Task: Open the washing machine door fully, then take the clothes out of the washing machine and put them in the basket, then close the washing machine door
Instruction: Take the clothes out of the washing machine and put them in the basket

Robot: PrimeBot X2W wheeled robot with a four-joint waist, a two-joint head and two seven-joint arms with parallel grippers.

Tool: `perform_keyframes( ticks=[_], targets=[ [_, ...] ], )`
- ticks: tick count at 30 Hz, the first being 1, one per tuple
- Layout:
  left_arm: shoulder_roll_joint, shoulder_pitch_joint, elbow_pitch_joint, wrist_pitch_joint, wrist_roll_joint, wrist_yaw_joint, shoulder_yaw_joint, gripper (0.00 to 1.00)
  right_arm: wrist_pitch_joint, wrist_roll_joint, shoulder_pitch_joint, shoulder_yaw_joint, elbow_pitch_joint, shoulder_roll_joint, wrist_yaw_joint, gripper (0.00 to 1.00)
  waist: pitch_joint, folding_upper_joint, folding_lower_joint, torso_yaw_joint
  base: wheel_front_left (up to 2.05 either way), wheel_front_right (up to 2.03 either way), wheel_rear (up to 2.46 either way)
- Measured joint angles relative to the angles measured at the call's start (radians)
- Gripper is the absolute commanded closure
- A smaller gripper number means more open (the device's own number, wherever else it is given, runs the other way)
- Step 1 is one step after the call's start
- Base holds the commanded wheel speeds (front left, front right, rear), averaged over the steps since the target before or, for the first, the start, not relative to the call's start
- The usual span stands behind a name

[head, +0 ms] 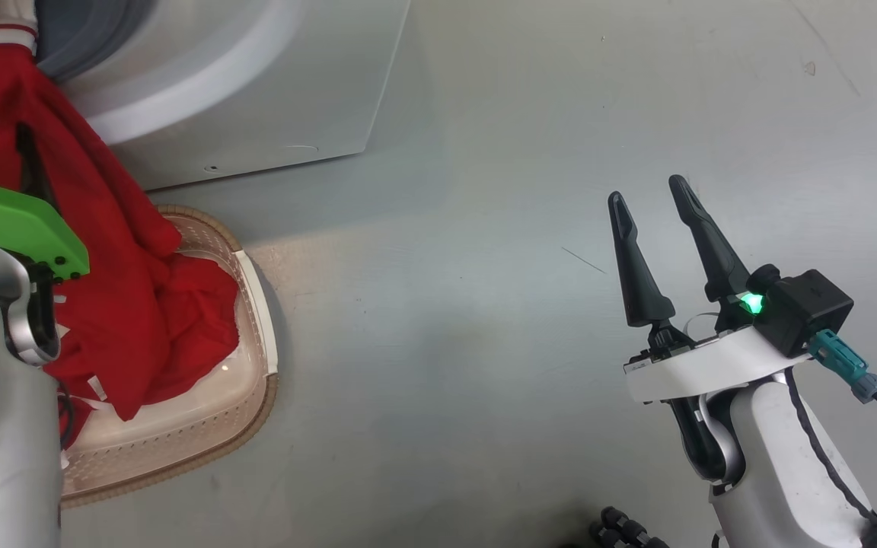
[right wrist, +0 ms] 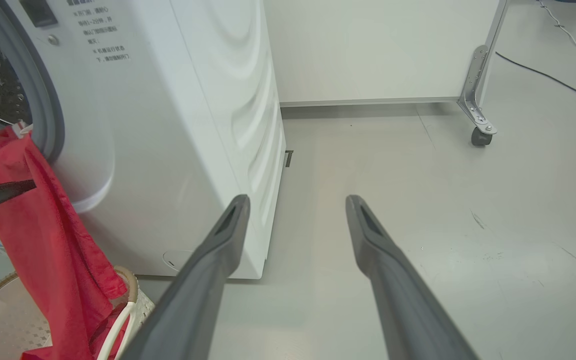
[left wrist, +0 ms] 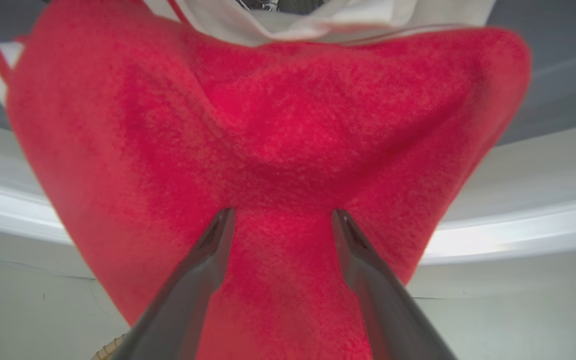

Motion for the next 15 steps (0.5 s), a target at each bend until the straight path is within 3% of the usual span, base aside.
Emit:
perform_keyframes(
  ticks=[15],
  targets=[
    [0.012, -0.065, 0.079, -0.013, -0.015, 0.013, 0.033, 0.0, 0.0, 0.007, -0.003, 0.017, 0.006, 0.0, -0.008, 0.0, 0.011, 0.0, 0.0, -0.014, 0.0, 0.0, 0.0]
  ],
)
